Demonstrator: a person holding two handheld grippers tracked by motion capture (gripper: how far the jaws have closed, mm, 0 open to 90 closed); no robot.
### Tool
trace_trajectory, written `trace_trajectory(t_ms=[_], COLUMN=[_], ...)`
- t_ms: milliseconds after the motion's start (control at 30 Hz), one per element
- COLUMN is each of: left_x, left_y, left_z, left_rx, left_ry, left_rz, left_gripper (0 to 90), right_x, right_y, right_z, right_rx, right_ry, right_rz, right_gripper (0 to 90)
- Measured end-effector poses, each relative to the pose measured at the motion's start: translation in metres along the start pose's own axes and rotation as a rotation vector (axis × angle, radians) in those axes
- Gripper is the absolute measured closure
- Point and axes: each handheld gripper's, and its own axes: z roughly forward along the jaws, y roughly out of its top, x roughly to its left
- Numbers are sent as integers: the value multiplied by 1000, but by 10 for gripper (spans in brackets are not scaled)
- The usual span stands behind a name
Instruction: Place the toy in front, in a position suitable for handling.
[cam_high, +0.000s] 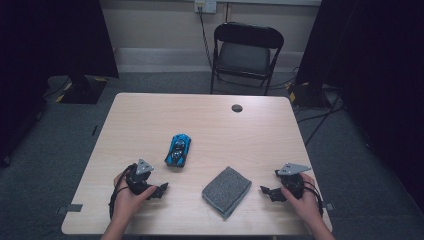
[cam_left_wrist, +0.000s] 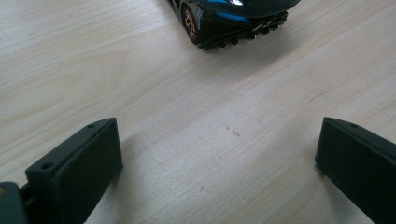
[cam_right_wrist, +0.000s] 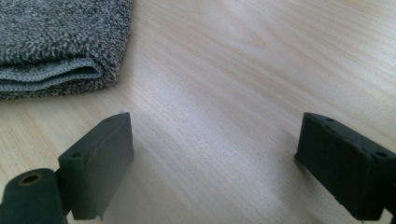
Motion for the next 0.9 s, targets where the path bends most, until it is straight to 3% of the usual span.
trace_trajectory(t_ms=[267,400,433,500,533,567,700,900], left_x=[0,0,0,-1,-1,-1,-1,4], left_y=[1,0,1,3,5,7,17,33], left_z=[0,-1,-2,-4,-4,-4,-6,-7], left_rx=[1,-12,-13,-15,-9,-15,-30,-47], left_ry=[1,-1,2,-7,-33,-46,-37,-49], left_rz=[-1,2,-3,-26,-59,-67,-56,-103], left_gripper=[0,60,60,157,152,161,158,162], right_x=[0,-1,-1,-1,-1,-1,-1,-1], right_y=[0,0,0,1,1,1,1,1], right_z=[0,0,0,1,1,1,1,1], right_rx=[0,0,0,2,2,2,2,2], right_ry=[0,5,7,6,6,6,7,7], right_rz=[0,-3,-5,-8,-9,-9,-9,-8], right_gripper=[100,98,96,92,92,92,92,92])
